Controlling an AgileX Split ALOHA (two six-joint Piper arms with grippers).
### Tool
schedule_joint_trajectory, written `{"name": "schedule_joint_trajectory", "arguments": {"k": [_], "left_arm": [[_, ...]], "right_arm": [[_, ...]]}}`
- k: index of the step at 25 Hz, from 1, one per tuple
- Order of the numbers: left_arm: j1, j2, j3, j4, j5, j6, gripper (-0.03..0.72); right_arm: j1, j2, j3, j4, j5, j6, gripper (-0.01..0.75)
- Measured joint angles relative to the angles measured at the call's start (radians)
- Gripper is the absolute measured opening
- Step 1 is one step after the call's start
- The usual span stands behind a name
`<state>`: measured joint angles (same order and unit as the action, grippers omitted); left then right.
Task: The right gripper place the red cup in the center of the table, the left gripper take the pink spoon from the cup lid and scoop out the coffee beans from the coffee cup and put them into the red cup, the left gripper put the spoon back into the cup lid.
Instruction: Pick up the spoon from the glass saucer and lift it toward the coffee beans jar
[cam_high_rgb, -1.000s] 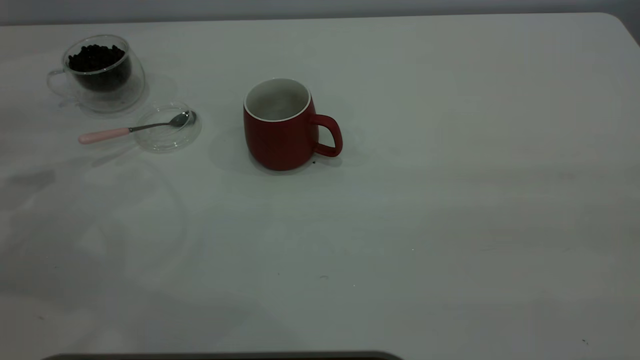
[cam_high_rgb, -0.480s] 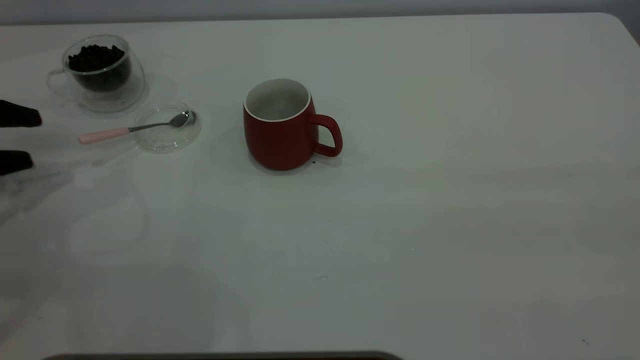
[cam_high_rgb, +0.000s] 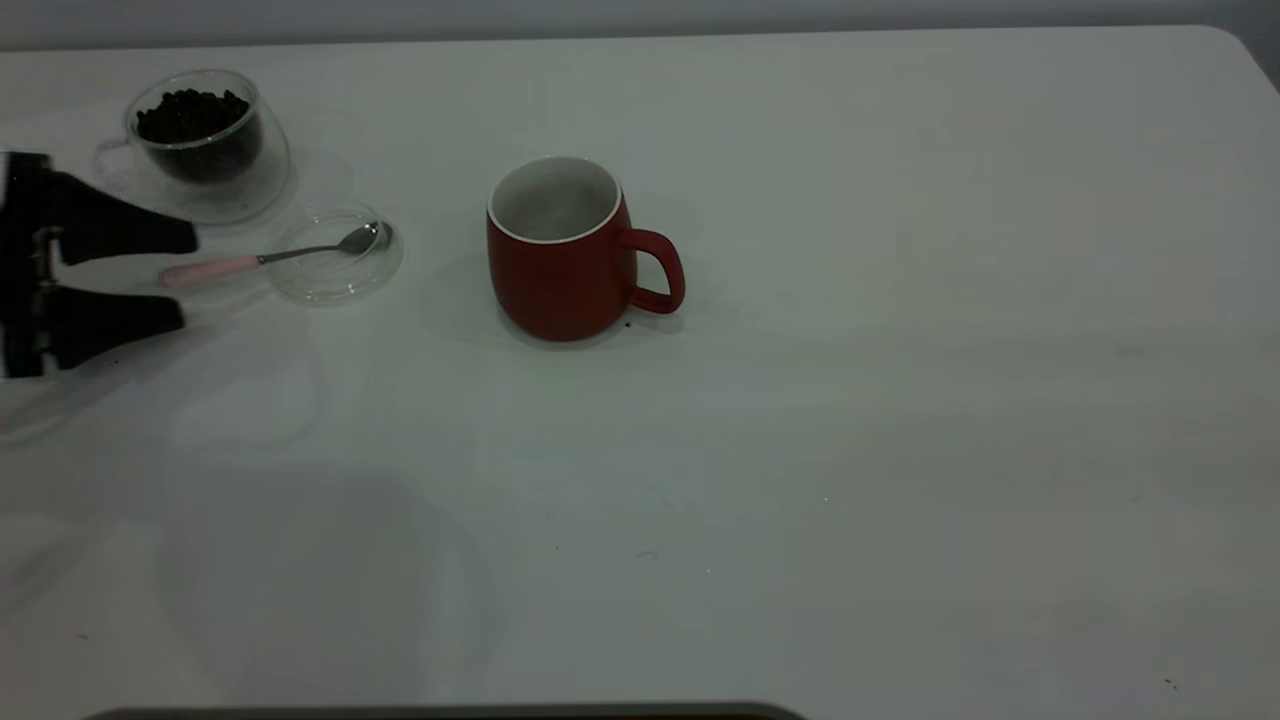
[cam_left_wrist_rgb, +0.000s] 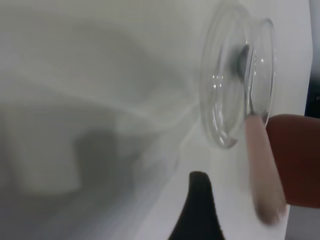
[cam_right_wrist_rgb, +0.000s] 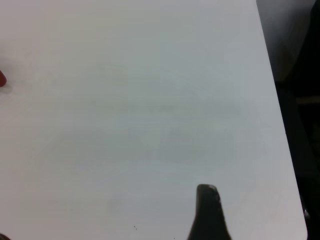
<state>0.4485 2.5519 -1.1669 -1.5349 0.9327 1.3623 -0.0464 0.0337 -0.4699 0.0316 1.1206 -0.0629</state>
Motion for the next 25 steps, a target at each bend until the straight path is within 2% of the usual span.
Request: {"name": "schedule_joint_trajectory", "arguments": {"k": [8,11,21,25], "left_arm": [[-0.070,0.043,-0.095,0.004,0.004,-0.073,0.669],[-0.077,0.043,-0.100,0.000,0.022,-0.078,0.621],[-0.077,0.043,-0.100,0.000,0.037,-0.085,0.265],[-0.077,0.043,-0.100,0.000,0.033,-0.085,0.156]], "right_arm": [[0.000,0.000,0.000,0.000,0.000,0.000,0.587],[0.000,0.000,0.000,0.000,0.000,0.000,0.587],[0.000,0.000,0.000,0.000,0.000,0.000,0.587],[0.000,0.000,0.000,0.000,0.000,0.000,0.587]]}}
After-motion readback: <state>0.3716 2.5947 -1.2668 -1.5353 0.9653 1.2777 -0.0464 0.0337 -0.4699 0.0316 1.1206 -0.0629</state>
